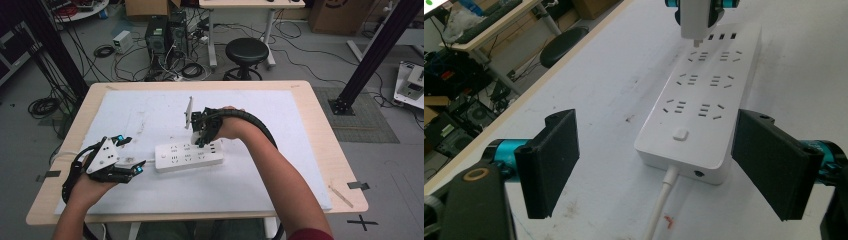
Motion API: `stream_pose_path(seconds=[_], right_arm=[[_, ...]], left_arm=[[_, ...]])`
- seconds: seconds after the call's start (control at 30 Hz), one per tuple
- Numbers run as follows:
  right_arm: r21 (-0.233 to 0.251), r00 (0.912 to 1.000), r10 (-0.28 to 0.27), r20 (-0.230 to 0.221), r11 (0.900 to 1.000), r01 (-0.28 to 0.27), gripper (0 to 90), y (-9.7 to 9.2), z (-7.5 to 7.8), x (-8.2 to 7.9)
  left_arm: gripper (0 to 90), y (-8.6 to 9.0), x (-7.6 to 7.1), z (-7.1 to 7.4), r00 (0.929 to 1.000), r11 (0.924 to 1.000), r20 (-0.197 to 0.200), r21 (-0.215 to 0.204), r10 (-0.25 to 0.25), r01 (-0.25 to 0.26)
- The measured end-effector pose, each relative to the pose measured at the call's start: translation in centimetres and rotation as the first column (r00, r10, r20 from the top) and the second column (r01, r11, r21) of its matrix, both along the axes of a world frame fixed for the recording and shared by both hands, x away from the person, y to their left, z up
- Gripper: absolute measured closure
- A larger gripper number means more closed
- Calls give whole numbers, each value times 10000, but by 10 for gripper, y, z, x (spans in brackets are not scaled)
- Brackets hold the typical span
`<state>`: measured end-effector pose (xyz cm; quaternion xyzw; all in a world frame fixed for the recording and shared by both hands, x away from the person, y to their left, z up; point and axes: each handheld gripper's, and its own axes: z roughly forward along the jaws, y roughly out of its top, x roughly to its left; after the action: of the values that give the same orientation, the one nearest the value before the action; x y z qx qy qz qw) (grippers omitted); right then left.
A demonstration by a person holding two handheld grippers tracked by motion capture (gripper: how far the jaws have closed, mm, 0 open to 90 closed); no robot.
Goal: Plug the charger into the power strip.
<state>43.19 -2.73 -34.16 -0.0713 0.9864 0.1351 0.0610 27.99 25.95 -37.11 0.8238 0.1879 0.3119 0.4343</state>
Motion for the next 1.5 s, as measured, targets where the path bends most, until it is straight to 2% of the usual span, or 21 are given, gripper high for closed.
stream_pose_path(seconds=[0.1,0.2,0.37,0.6,0.7,0.93,1.13,1.17,1.2,1.33,1.5], right_arm=[[-628,9995,327,54,9975,-323,629,8,-2,1],[-944,9981,608,-107,9936,-615,629,12,-3,3],[-1652,9983,573,-93,9846,-581,629,16,-5,6],[-1707,9983,532,-253,9837,-568,628,18,-8,8],[-1692,9978,590,-303,9835,-633,629,19,-9,9],[-1958,9976,528,-446,9788,-605,629,22,-16,11],[-1911,9978,311,-592,9807,-419,631,24,-19,13],[-2127,9977,338,-590,9761,-457,634,27,-27,12],[-2113,9975,283,-655,9765,-416,634,26,-27,14],[-2060,9977,256,-620,9778,-379,635,25,-27,13],[-2079,9967,110,-804,9778,-276,636,27,-31,15]], left_arm=[[192,2,-1,-1,10000,10000,-39,41,20,-20],[192,3,-1,-1,10000,10000,-44,31,52,-51],[192,5,-1,-2,9999,9999,-71,65,83,-82],[192,6,0,-4,9999,9999,-92,-85,123,-124],[192,6,0,-4,9999,10000,-105,-7,98,-98],[192,7,0,-5,9998,9999,-113,-73,134,-135],[192,8,0,-8,9997,9998,-164,-113,161,-163],[192,7,-1,-9,9998,9998,-142,-125,135,-137],[192,6,-1,-9,9998,9996,-145,-219,146,-150],[192,3,2,-8,9999,9998,-122,-177,112,-114],[192,-4,6,-3,10000,9999,-4,-103,-14,14]])
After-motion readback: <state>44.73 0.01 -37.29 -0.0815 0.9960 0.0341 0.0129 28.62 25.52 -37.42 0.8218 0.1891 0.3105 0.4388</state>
